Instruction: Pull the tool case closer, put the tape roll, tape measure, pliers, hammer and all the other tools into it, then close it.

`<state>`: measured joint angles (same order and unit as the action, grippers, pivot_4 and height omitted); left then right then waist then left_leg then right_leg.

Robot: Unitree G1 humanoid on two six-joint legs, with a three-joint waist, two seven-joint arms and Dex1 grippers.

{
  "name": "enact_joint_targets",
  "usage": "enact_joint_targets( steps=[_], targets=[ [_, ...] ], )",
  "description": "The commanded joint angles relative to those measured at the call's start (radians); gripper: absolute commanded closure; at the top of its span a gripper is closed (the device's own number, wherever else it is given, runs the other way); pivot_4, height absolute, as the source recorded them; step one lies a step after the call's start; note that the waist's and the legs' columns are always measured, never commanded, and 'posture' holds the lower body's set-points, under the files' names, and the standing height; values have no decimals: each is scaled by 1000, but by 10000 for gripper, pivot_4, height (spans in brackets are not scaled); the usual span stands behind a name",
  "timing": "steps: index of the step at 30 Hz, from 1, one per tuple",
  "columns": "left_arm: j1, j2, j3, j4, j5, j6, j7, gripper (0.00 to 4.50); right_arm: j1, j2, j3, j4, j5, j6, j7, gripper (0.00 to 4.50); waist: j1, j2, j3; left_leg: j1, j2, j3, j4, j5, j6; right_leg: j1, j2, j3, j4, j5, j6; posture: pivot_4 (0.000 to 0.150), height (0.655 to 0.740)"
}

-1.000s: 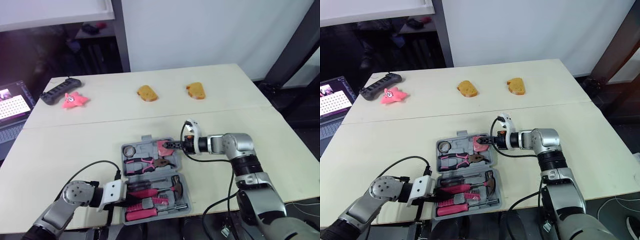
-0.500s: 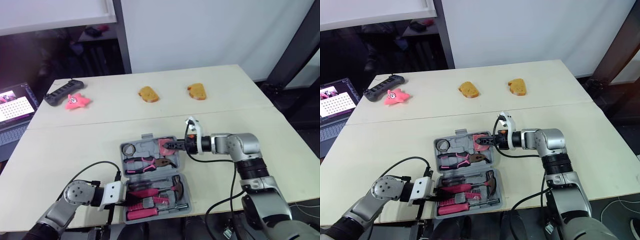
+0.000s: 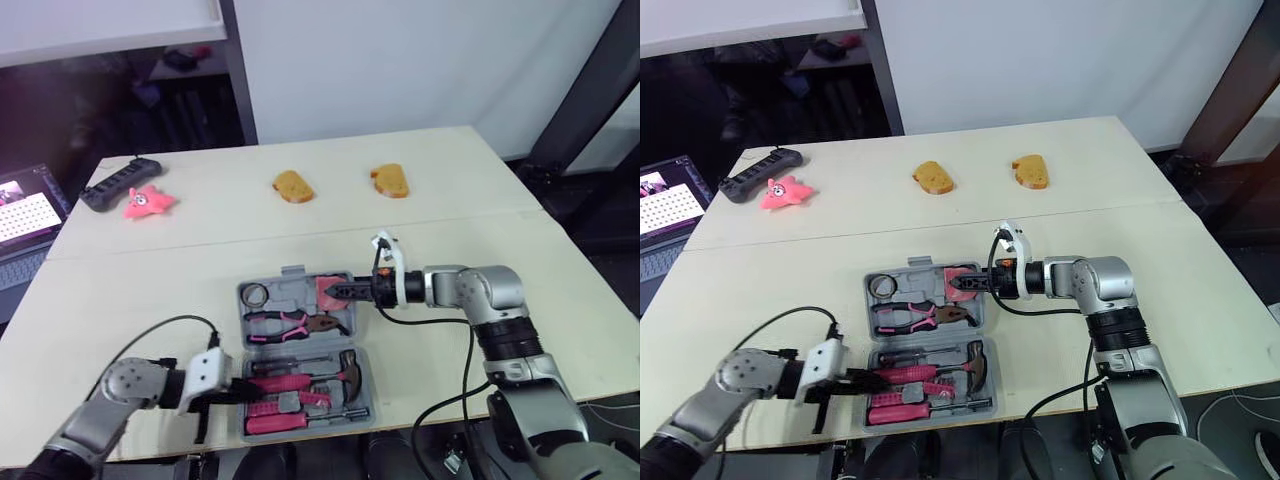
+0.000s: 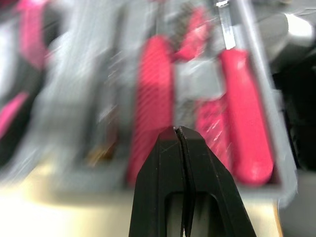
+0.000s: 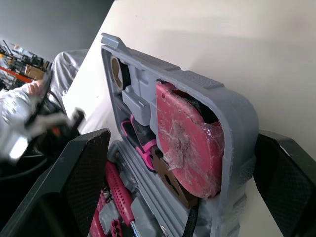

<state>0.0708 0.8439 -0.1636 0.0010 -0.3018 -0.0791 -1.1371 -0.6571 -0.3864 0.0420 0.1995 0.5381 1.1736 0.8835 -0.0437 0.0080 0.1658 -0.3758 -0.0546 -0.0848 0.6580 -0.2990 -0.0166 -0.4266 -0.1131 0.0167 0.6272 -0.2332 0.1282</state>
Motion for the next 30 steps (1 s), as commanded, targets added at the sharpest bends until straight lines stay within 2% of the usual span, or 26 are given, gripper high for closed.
enact_joint_targets(
  steps=[1, 3, 7, 10, 13, 17, 20, 23, 27, 30],
  targets=[
    [30, 8, 91, -79, -105, 104, 1, 45000, -5, -6, 2, -42, 33, -13, 28, 657, 0, -1, 1, 0, 0, 0, 0, 0, 0, 0, -1, 0, 0, 0, 0, 1500, 7400],
    [54, 17, 131, -95, -142, 148, -14, 45000, 0, -11, 9, -53, 34, -15, 33, 657, -1, -4, 3, 0, 0, 1, 0, 0, 0, 0, -3, 0, 0, 0, 1, 1500, 7400],
    [130, 81, 278, -105, -309, 272, -141, 45000, 36, -49, 35, -163, 57, -2, 58, 657, 0, -8, 6, -1, 0, 1, -1, 0, 0, -1, -2, 0, -1, 0, 1, 1500, 7400],
    [167, 120, 332, -65, -304, 275, -201, 45000, 89, -99, 20, -329, 113, 40, 63, 657, 1, -8, 7, -1, 1, 1, -1, 0, 0, -1, -2, 0, -1, -1, 0, 1500, 7400],
    [196, 136, 379, -56, -289, 266, -230, 45000, 175, -188, -24, -596, 226, 111, 73, 657, 5, -8, 9, -2, 1, 1, -1, 0, 0, -1, -3, -1, -3, -1, 1, 1500, 7400],
    [231, 140, 423, -124, -311, 298, -244, 45000, 337, -304, -162, -939, 468, 211, 56, 657, 12, -11, 10, -5, 1, 0, -2, 0, 0, -1, -4, -3, -9, -1, 1, 1500, 7400],
    [270, 136, 446, -187, -334, 334, -254, 45000, 446, -381, -318, -1032, 630, 219, 13, 657, 25, -12, 11, -6, 1, 1, -2, -1, 0, 0, -5, -3, -12, -1, 1, 1500, 7400],
    [286, 130, 463, -195, -334, 343, -262, 45000, 540, -453, -444, -1058, 680, 163, -10, 657, 33, -13, 11, -7, 1, 2, 0, -1, 0, 1, -5, -3, -14, -1, 1, 1500, 7400],
    [269, 98, 470, -205, -310, 312, -229, 45000, 720, -500, -548, -1055, 507, -41, 61, 657, 37, -14, 11, -8, 1, 1, 3, -1, 0, 2, -5, -4, -14, -2, -2, 1500, 7400],
    [240, 77, 474, -207, -298, 282, -220, 45000, 867, -532, -557, -1029, 341, -217, 128, 657, 46, -15, 11, -9, 1, 2, 4, -1, 0, 3, -5, -4, -14, -2, 0, 1500, 7400]
  ],
)
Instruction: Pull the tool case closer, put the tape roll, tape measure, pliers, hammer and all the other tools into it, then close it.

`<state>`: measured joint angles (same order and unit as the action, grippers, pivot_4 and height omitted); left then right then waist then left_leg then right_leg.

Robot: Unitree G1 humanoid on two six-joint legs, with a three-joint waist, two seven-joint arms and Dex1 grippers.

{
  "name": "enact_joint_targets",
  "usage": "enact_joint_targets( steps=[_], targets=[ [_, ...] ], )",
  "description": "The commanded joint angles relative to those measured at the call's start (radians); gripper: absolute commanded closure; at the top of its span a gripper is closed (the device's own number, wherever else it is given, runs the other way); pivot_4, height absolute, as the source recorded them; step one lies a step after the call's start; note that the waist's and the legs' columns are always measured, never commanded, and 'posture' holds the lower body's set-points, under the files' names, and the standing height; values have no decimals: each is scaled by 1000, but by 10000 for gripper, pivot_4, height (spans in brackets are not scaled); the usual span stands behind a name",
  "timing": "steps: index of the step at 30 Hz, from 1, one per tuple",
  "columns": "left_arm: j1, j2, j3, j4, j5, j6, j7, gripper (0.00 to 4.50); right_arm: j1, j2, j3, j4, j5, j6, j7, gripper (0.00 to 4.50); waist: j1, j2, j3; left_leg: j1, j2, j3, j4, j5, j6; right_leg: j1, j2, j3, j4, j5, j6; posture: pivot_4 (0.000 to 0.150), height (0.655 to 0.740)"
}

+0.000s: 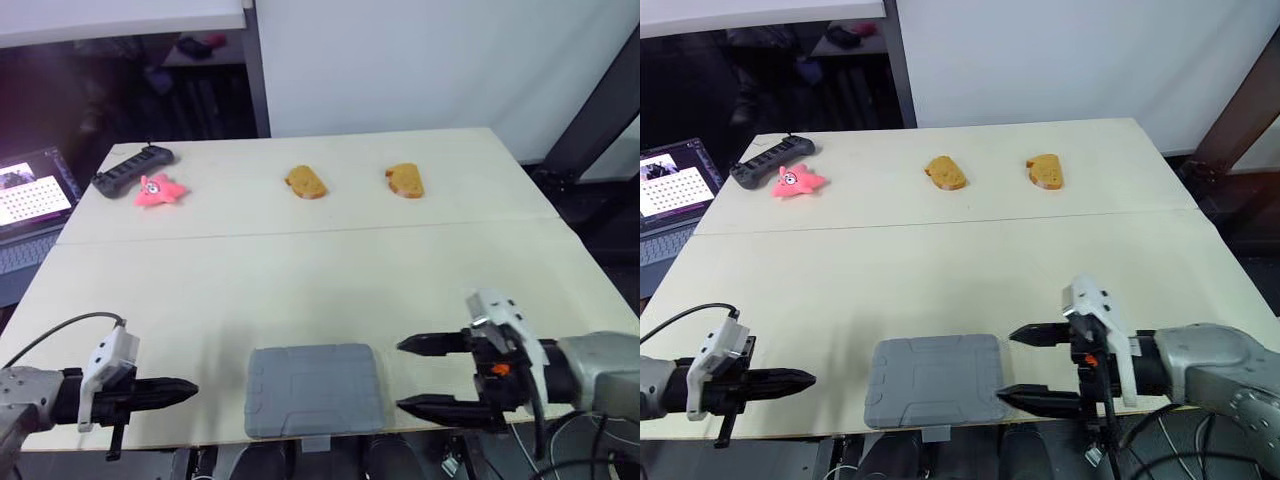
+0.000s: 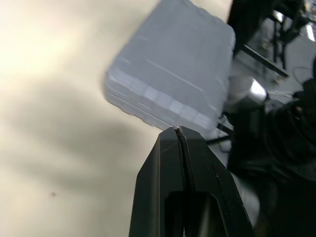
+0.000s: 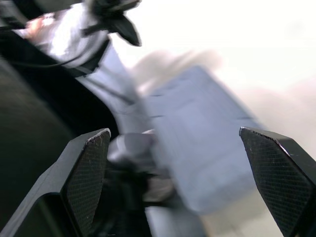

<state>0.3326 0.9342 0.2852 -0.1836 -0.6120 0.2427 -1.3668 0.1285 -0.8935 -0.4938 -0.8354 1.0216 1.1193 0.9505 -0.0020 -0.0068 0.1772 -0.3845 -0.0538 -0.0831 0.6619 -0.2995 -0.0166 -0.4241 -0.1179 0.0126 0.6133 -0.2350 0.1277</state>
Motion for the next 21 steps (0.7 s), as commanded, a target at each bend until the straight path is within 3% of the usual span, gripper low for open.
enact_joint_targets(
  steps=[1, 9, 21],
  targets=[
    [-25, -15, 23, -21, 20, -39, 16, 45000, 120, -35, 1, 16, -219, -234, 68, 657, 8, -1, 0, 0, 0, 0, 0, 0, 0, 0, 0, 0, 0, 1, 2, 1500, 7400],
    [-68, -25, 25, 14, 47, -75, 11, 45000, 239, -37, 64, 177, -480, -611, 170, 657, 12, -2, -1, 0, 0, 1, 1, 0, 0, 0, 0, 0, 0, 1, 2, 1500, 7400],
    [-81, -33, 29, 20, 52, -92, 18, 45000, 233, -41, 112, 227, -505, -675, 184, 657, 14, -2, -1, 0, 0, 0, 1, 0, 0, 0, 0, 1, 1, 1, 0, 1500, 7400]
  ],
)
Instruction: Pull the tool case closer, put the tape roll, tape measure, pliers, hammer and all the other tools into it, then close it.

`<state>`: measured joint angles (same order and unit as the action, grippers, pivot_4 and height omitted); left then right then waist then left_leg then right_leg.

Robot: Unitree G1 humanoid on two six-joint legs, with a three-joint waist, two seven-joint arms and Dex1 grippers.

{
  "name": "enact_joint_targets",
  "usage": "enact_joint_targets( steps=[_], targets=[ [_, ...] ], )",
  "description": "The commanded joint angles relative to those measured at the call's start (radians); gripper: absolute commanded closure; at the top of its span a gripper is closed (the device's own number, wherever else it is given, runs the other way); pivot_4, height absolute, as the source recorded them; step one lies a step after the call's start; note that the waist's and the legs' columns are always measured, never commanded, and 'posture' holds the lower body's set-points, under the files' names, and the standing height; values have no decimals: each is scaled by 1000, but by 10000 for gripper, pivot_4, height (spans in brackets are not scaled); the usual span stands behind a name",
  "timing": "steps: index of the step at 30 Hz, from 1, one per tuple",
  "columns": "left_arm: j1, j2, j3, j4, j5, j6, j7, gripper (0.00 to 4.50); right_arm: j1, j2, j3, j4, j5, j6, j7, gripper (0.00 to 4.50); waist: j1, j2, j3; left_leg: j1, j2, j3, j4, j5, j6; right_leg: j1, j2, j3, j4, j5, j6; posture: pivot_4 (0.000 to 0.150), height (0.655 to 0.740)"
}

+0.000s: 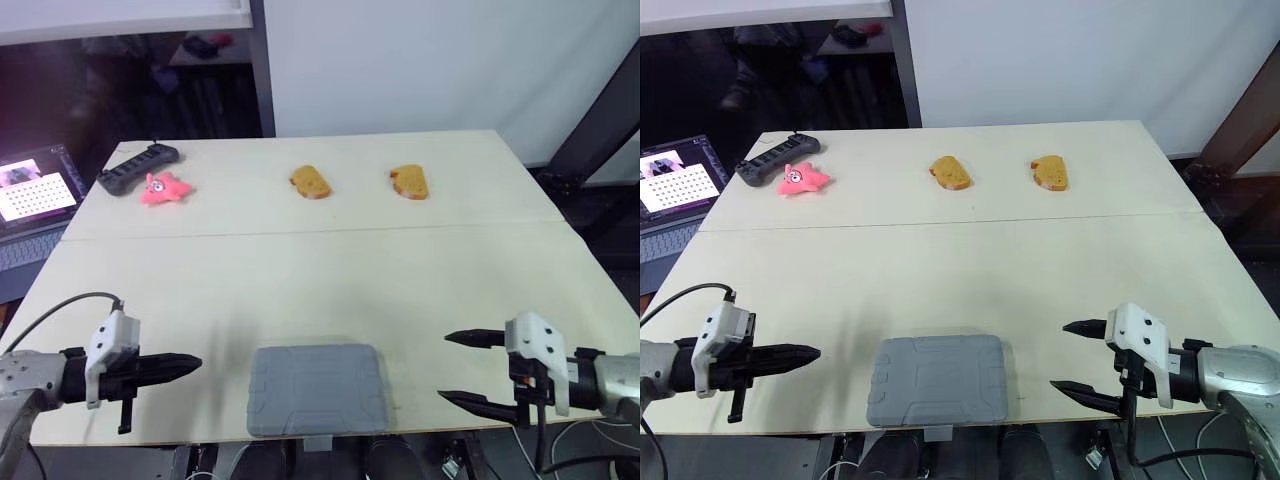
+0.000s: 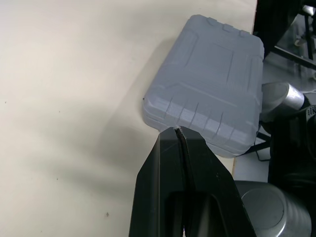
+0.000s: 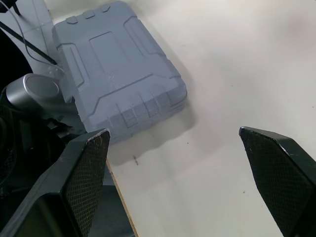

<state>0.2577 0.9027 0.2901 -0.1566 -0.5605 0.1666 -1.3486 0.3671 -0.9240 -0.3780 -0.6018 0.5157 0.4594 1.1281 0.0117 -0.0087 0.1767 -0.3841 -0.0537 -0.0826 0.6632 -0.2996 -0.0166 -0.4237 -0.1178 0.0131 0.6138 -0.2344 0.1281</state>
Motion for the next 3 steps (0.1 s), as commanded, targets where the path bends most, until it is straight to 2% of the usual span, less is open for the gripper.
enact_joint_targets(
  steps=[1, 3],
  targets=[
    [-6, -3, 25, -8, 2, -18, 1, 45000, -6, -10, -3, -7, 3, -15, 7, 657, 0, 0, 0, 0, 0, 0, 0, 0, 0, 0, 0, 0, 0, 0, 0, 1500, 7400],
    [-6, -3, 27, -8, 4, -17, 5, 45000, -8, -8, 0, -7, 10, -15, 6, 657, 0, 0, 0, 0, 0, 0, 0, 0, 0, 0, 0, 0, 0, 0, 0, 1500, 7400]
  ],
)
